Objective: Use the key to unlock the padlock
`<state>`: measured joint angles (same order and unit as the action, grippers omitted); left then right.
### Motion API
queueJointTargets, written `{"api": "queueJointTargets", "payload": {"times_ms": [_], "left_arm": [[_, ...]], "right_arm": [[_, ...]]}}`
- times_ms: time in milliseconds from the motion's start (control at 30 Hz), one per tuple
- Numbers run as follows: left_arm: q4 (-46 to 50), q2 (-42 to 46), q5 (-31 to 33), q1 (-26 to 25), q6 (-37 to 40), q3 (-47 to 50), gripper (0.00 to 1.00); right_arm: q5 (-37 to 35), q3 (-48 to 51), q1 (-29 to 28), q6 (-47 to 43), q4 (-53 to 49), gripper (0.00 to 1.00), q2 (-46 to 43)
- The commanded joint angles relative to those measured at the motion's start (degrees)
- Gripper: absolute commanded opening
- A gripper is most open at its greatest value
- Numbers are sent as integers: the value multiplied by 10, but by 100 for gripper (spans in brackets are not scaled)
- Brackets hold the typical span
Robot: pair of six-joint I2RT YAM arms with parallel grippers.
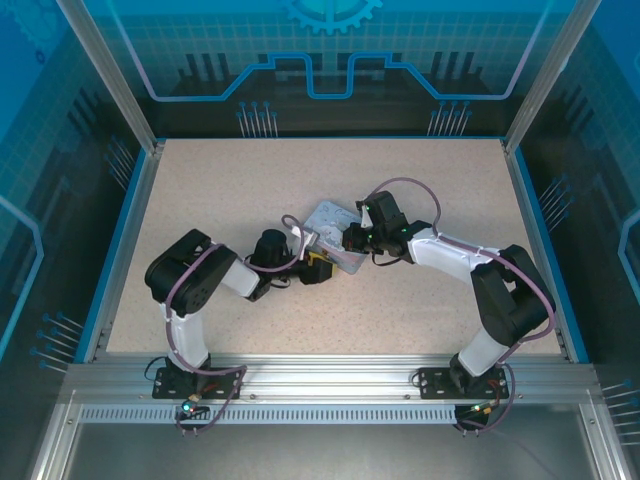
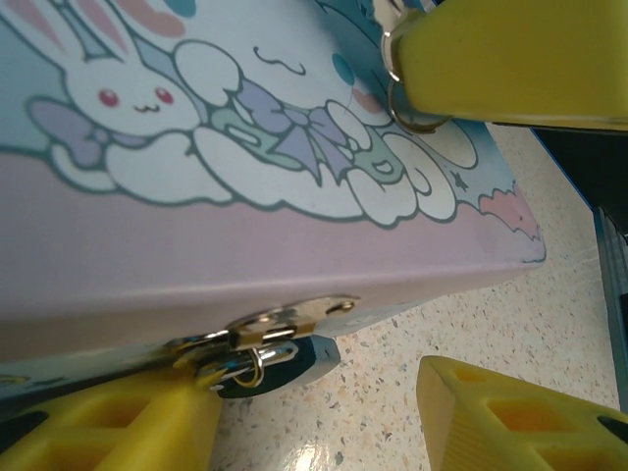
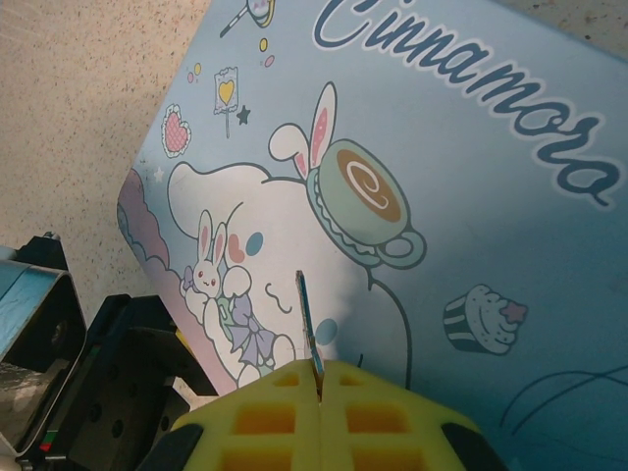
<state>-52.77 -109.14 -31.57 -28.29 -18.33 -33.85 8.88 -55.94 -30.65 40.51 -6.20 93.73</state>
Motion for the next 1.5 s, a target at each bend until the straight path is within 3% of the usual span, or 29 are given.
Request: {"api": "queueJointTargets", "payload": {"times_ms": [0,367,700,867,1000,1467], "left_arm": [[18,-16,-11,-7,-11,-18,56],[55,-7,41,-8,-24,-33,54],[-5,5,-40,-2,-64,-31,59],[-59,-7,-66,18,-156,-33,58],[-98,-26,-68,18,-201,-33,57],[-87,4,-36,3,-220,-13,56]], "right_arm": [[-25,7,-5,1,-67,0,18],[-28,8,-9,5,-68,0,19],[-31,10,-11,5,-65,0,14],[-34,14,-11,7,-63,0,9],[-35,18,-12,10,-59,0,7],[-43,20,-12,5,-65,0,4]]}}
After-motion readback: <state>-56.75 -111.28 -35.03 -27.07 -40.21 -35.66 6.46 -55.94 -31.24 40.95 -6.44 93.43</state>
